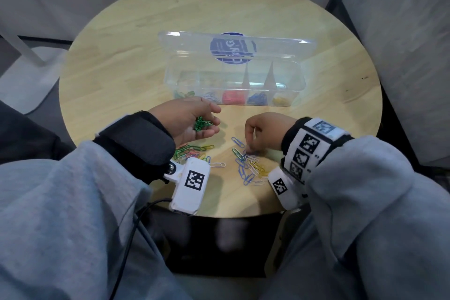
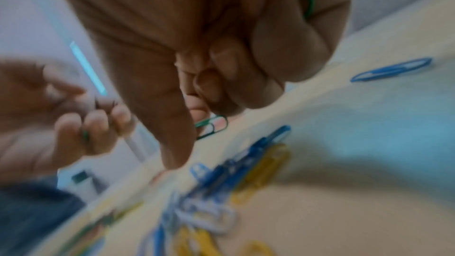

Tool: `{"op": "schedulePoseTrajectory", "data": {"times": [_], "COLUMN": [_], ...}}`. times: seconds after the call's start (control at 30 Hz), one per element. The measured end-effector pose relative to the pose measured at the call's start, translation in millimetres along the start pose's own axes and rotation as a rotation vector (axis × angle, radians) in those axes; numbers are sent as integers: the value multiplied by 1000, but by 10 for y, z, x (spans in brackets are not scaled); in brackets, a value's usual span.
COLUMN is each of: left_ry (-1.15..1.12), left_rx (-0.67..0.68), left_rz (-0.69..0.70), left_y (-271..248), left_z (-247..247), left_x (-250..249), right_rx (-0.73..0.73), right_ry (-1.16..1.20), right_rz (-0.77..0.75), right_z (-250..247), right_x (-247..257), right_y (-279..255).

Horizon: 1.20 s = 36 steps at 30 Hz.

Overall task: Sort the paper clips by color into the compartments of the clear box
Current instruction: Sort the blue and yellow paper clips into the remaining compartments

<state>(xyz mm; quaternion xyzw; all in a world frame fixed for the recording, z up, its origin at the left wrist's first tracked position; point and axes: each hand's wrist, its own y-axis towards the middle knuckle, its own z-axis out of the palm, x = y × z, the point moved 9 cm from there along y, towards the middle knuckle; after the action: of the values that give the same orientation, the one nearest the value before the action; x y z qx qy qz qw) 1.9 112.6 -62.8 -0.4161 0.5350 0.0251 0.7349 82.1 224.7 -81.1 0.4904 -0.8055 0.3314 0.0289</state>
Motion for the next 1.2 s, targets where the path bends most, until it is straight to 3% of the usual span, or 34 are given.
{"op": "schedulePoseTrajectory", "data": {"times": [0.07, 0.23, 0.37, 0.5, 0.7, 0.93, 1.2], "left_ry": [-8, -50, -95, -144, -187, -320, -216], "left_rx": [1, 15, 6, -21, -27, -143, -237], "left_rz": [4, 16, 16, 25, 48, 182, 242], "left_y": [2, 19, 33, 64, 61, -23, 90], "left_z": [5, 27, 6, -44, -88, -619, -1013], "left_x": [-1, -19, -20, -14, -73, -404, -556], "right_rx": [-37, -30, 13, -71, -45, -64, -48], "right_ry": [210, 1291, 1627, 1718, 1746, 1763, 1554], "right_rz": [41, 300, 350, 357, 330, 333, 215], "right_z": [-89, 41, 122, 113, 118, 79, -247], "right_x": [-78, -300, -244, -256, -183, -164, 306], "right_y": [-3, -18, -49, -44, -37, -106, 49]}}
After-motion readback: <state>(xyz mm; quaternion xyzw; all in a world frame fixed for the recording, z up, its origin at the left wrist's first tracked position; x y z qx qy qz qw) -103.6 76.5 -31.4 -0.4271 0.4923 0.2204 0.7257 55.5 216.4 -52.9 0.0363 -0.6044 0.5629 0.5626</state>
